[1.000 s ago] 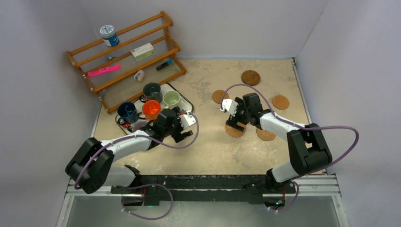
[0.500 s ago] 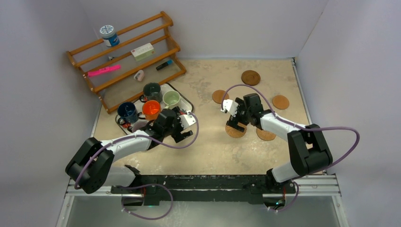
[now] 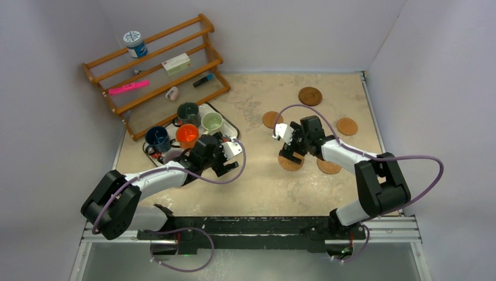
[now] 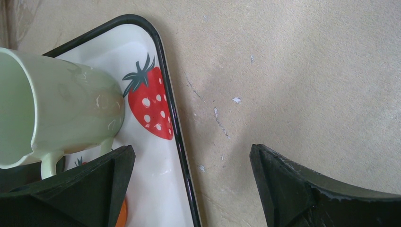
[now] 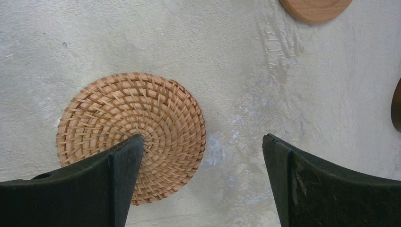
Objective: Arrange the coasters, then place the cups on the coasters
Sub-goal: Move the coaster to the center of the board.
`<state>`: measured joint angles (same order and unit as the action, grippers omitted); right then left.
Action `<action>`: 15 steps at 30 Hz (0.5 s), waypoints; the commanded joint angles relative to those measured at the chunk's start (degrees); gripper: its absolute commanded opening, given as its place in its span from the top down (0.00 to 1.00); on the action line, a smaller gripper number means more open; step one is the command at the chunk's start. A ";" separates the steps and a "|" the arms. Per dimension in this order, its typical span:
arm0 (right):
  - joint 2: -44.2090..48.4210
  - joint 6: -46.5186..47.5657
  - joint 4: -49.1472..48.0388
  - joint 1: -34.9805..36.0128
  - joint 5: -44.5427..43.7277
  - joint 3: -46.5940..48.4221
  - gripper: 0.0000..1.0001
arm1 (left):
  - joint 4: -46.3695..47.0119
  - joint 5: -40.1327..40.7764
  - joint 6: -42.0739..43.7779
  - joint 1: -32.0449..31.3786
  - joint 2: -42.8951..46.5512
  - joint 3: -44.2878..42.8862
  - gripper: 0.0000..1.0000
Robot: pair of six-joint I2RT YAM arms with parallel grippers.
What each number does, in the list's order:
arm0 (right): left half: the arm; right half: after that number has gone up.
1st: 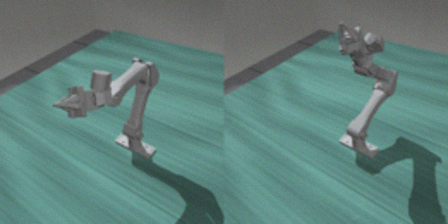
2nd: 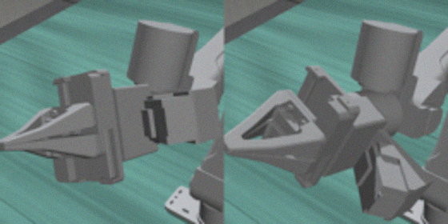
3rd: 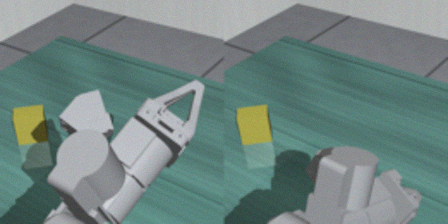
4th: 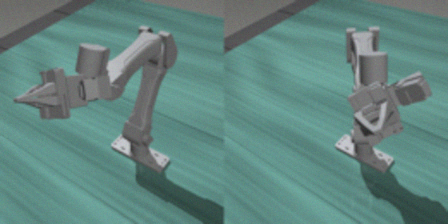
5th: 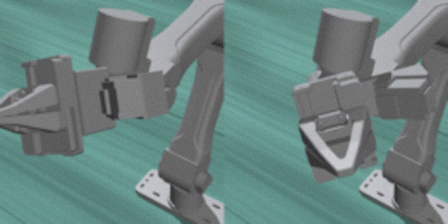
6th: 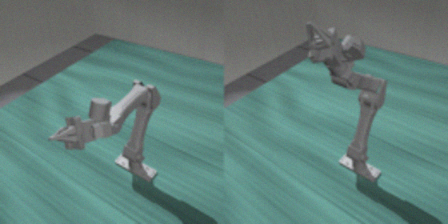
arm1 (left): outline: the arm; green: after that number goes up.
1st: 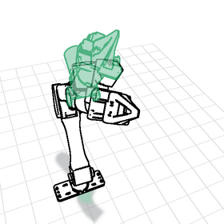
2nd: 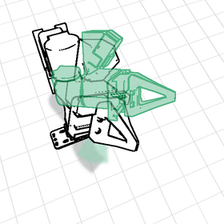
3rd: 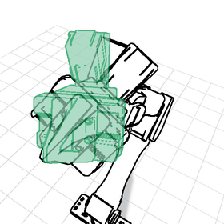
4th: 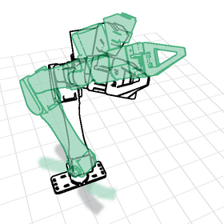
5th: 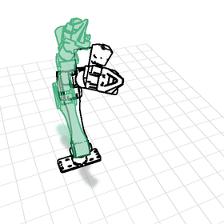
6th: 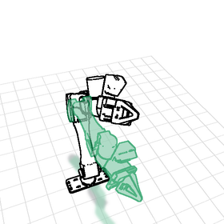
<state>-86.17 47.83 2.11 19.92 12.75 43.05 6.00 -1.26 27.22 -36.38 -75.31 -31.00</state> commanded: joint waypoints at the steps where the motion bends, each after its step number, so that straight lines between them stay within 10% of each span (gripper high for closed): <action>1: -1.67 -1.23 2.59 0.95 2.14 0.37 0.01 | 1.94 -0.70 0.35 0.34 -0.06 0.23 0.00; 15: 9.40 -6.48 -1.26 -1.02 -4.84 2.87 0.01 | 2.00 -0.77 0.24 0.32 0.11 0.27 0.00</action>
<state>-83.61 44.07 1.23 20.32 9.17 43.05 6.04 -1.26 27.22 -36.38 -75.31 -31.00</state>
